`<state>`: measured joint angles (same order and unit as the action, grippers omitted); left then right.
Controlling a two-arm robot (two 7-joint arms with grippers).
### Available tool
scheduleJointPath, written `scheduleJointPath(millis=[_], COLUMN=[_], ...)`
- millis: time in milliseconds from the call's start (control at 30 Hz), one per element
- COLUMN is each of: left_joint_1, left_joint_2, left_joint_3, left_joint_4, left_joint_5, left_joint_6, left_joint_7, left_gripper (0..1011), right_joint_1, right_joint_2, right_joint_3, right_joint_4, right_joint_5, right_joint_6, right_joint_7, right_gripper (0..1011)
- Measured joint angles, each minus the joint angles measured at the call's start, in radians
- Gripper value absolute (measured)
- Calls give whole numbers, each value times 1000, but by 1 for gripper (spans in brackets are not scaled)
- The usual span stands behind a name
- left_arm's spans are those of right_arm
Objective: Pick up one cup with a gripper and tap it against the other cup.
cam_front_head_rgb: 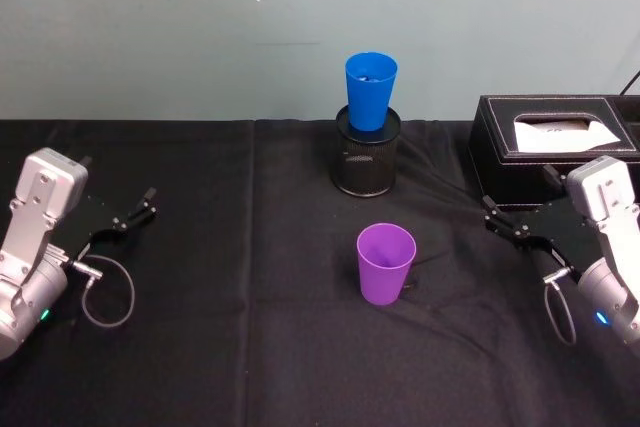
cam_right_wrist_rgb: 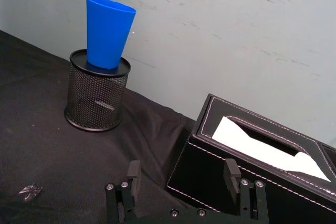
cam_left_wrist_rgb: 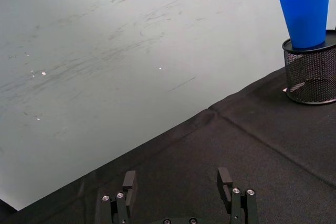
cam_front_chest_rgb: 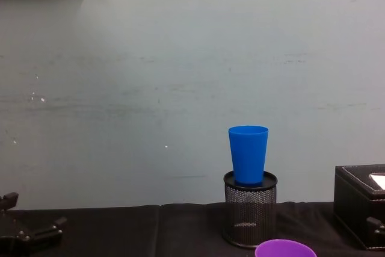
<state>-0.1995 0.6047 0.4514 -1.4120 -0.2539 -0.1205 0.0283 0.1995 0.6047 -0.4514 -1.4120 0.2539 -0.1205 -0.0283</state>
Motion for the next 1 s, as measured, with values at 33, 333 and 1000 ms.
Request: scheduleJointPath(millis=[33, 333, 1000], left_joint_1=[0, 0, 0], left_joint_2=[0, 0, 0], left_joint_3=[0, 0, 0], left_joint_4=[0, 0, 0], left_joint_5=[0, 0, 0], left_joint_6=[0, 0, 0], left_joint_7=[0, 0, 0], left_gripper=[1000, 1000, 1000], right_joint_1=[0, 0, 0], right_joint_2=[0, 0, 0], right_joint_3=[0, 0, 0], right_joint_4=[0, 0, 0], right_joint_5=[0, 0, 0], right_joint_6=[0, 0, 0], right_joint_7=[0, 0, 0], right_gripper=[1003, 1003, 1003])
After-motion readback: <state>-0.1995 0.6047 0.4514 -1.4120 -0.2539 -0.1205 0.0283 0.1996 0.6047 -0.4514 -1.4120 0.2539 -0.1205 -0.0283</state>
